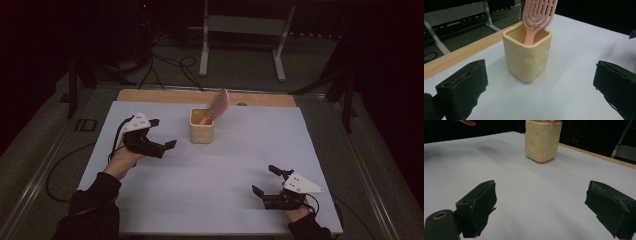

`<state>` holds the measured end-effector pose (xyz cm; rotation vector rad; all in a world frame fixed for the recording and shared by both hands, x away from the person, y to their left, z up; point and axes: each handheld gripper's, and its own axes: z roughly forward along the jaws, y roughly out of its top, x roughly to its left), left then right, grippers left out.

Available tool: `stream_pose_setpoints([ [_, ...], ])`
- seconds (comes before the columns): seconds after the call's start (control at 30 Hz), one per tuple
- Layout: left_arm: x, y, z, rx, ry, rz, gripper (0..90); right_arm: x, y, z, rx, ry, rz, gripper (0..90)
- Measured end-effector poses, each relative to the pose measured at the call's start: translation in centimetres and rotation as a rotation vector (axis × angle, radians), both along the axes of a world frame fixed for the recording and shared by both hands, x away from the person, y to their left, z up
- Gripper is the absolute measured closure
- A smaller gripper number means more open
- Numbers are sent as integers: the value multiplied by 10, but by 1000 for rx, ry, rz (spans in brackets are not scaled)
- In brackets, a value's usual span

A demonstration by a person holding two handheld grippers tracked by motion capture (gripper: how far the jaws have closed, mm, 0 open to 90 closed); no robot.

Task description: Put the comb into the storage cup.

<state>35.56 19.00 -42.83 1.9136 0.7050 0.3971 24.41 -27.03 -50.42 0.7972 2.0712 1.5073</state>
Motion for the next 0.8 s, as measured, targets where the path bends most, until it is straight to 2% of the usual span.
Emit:
stream_pose_setpoints([
  [0.37,-26,21,-17,5,18,14,0,0,1,0,-3,1,0,93],
  [0.43,-30,26,-21,-5,26,17,0,0,1,0,-6,0,0,93],
  [0.57,-39,33,-31,5,40,25,0,0,1,0,-6,1,1,93],
  [0.8,-55,51,-44,2,51,52,0,1,1,0,-6,2,2,93],
])
